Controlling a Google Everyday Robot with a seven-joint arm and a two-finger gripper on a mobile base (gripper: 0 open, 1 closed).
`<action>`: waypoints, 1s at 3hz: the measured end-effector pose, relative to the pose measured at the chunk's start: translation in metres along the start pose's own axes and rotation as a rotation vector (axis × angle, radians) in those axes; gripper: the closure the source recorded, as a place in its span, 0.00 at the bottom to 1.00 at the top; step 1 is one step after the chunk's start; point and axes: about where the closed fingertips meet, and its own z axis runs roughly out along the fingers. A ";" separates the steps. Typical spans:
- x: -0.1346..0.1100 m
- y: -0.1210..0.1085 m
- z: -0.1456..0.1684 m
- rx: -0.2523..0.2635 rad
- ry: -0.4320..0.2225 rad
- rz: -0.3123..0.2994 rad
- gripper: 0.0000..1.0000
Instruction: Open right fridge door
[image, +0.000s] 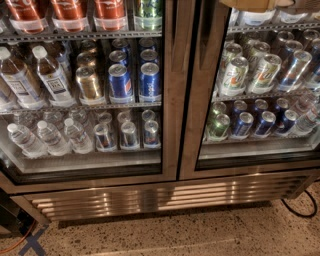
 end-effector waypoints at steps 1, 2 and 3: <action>0.000 0.000 0.000 0.000 0.000 0.000 0.34; 0.000 0.000 0.000 0.000 0.000 0.000 0.11; 0.000 0.000 0.000 0.000 0.000 0.000 0.00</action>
Offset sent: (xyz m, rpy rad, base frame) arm 0.0000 0.0000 0.0000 0.0000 0.0000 0.0000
